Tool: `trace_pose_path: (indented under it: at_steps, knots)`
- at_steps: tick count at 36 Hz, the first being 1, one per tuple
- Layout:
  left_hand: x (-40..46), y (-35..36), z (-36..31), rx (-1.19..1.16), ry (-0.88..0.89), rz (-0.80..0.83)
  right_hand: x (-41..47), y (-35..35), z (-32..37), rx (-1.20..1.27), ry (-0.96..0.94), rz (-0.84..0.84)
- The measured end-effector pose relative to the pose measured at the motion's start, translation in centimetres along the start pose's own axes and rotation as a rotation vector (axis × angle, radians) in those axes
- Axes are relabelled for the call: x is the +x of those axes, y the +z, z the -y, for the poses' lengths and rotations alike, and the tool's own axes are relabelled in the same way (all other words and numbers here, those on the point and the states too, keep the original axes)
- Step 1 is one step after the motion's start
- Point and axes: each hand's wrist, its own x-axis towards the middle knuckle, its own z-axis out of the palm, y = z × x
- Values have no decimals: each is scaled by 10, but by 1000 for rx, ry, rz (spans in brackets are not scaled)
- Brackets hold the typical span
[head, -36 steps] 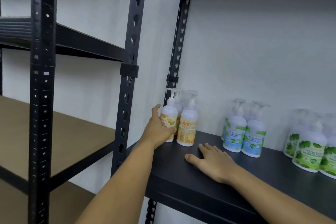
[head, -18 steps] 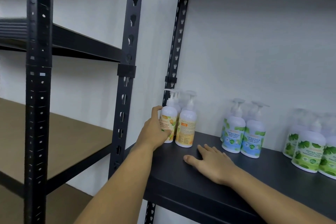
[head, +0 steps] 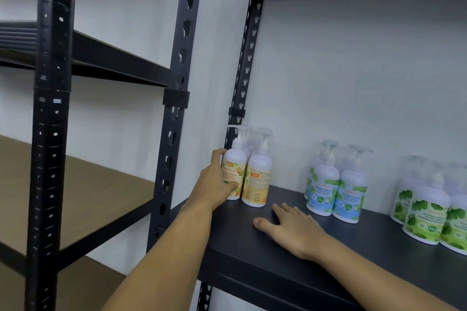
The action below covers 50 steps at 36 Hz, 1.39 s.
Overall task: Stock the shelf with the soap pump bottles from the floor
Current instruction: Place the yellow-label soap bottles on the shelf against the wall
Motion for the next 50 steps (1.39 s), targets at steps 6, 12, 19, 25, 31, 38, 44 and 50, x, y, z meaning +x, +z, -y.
trace_pose_path:
  at_steps: [6, 12, 19, 25, 31, 38, 44, 50]
  knots:
    - [-1, 0, 0, -4, -1, -1, 1, 1, 0, 7, -1, -4]
    - [-2, 0, -1, 7, -4, -4, 0, 1, 0, 20, -1, -8]
    - [-3, 1, -2, 17, -4, -16, -2, 0, -1, 31, -11, -12]
    - [-5, -1, -4, 27, -18, -14, -1, 1, -2, 35, -18, -13]
    - [-5, 1, -6, 45, -50, -20, 1, 2, -3, 46, -22, -40]
    - [-21, 0, -10, 367, -242, 27, 3, 2, -5, 78, -31, -120]
    - [-51, -15, -14, 761, -358, 256, -7, -4, -3, 155, -42, -189]
    - [-68, -20, -23, 843, -311, 358, -4, -21, 17, 460, -66, -452]
